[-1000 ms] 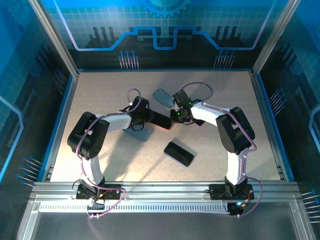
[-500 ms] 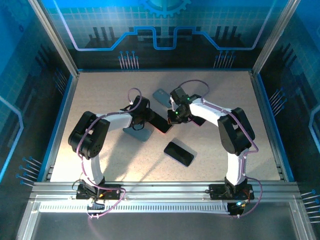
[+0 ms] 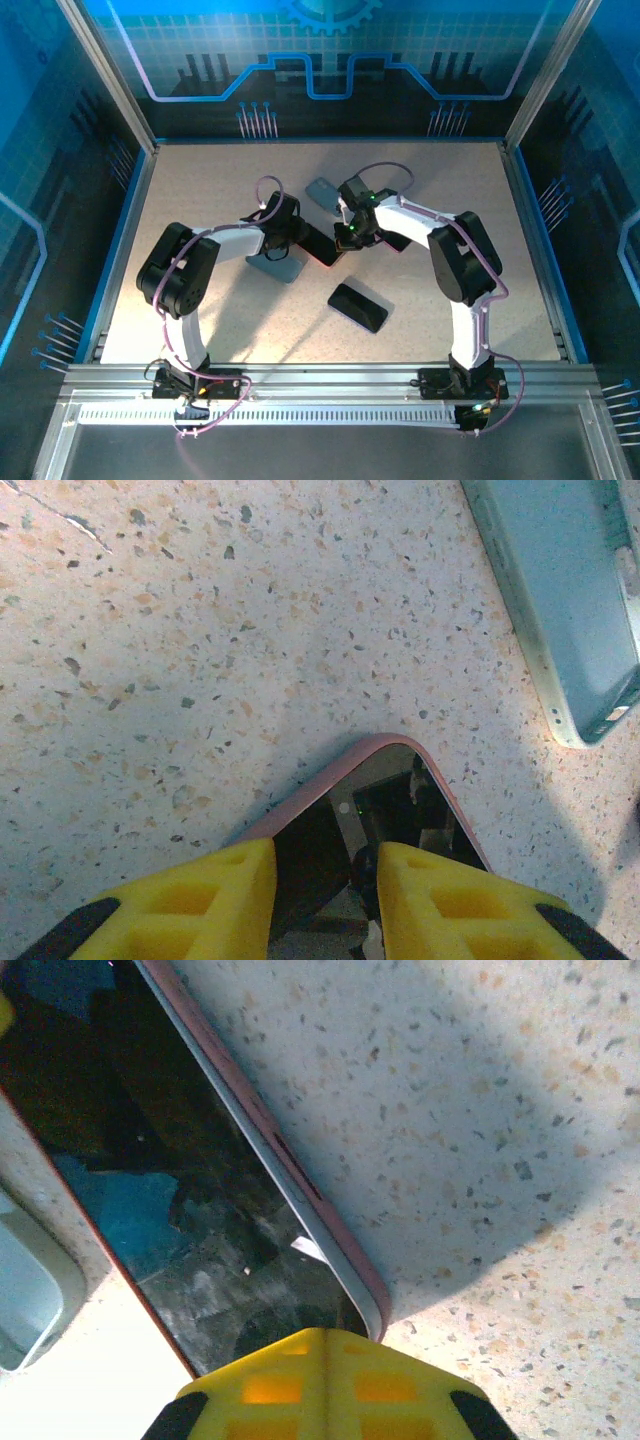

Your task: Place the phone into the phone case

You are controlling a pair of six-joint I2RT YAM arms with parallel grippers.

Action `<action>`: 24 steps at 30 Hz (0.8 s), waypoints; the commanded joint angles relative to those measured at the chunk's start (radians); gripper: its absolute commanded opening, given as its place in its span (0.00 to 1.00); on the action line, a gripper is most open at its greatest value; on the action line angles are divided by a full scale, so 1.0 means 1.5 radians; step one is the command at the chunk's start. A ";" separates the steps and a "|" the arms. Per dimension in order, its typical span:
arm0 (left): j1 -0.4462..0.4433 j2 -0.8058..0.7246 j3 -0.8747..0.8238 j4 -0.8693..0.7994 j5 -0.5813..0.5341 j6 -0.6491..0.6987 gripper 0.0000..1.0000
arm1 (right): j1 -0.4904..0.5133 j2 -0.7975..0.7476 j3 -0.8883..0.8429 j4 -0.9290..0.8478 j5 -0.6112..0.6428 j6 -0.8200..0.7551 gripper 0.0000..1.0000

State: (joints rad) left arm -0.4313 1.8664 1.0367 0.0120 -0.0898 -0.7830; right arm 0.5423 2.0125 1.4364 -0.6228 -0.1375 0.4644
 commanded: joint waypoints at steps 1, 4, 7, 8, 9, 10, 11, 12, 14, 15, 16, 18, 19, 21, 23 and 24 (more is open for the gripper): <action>-0.006 0.008 -0.006 -0.021 0.003 0.005 0.33 | -0.003 0.026 -0.011 -0.018 0.006 -0.012 0.00; -0.006 0.006 -0.005 -0.022 0.003 0.006 0.33 | 0.002 0.042 -0.016 -0.018 0.016 -0.016 0.00; -0.006 0.007 -0.005 -0.021 0.002 0.005 0.33 | 0.013 0.067 -0.024 -0.017 0.017 -0.017 0.00; -0.006 0.007 -0.005 -0.021 0.004 0.006 0.33 | 0.020 0.076 -0.029 -0.014 0.017 -0.016 0.00; -0.006 0.007 -0.005 -0.021 0.004 0.005 0.33 | 0.025 0.084 -0.034 -0.014 0.015 -0.014 0.00; -0.005 0.009 -0.006 -0.021 0.005 0.005 0.33 | 0.032 0.092 -0.041 -0.011 0.011 -0.010 0.00; -0.006 0.009 -0.007 -0.020 0.005 0.004 0.33 | 0.041 0.100 -0.052 -0.004 0.007 -0.006 0.00; -0.006 0.009 -0.008 -0.020 0.005 0.003 0.33 | 0.048 0.107 -0.059 0.000 0.007 -0.001 0.00; -0.006 0.011 -0.011 -0.017 0.008 0.001 0.33 | 0.061 0.127 -0.080 0.012 -0.001 0.009 0.00; -0.006 0.012 -0.012 -0.017 0.009 0.000 0.33 | 0.065 0.134 -0.088 0.018 -0.005 0.013 0.00; -0.005 0.013 -0.012 -0.017 0.009 -0.001 0.33 | 0.070 0.141 -0.098 0.024 -0.006 0.018 0.00; -0.006 0.016 -0.013 -0.019 0.011 -0.001 0.33 | 0.074 0.153 -0.115 0.037 -0.011 0.025 0.00; -0.005 0.017 -0.013 -0.019 0.011 -0.002 0.33 | 0.075 0.158 -0.123 0.042 -0.013 0.029 0.00; -0.007 0.019 -0.015 -0.017 0.011 -0.004 0.33 | 0.075 0.168 -0.132 0.048 -0.019 0.032 0.00; -0.007 0.017 -0.020 -0.011 0.009 -0.008 0.33 | 0.076 0.177 -0.133 0.049 -0.026 0.030 0.00; -0.007 0.017 -0.022 -0.008 0.008 -0.009 0.33 | 0.075 0.179 -0.131 0.048 -0.028 0.029 0.00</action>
State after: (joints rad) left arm -0.4313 1.8664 1.0302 0.0235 -0.0929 -0.7856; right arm 0.5709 2.0487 1.3678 -0.5236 -0.1196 0.4938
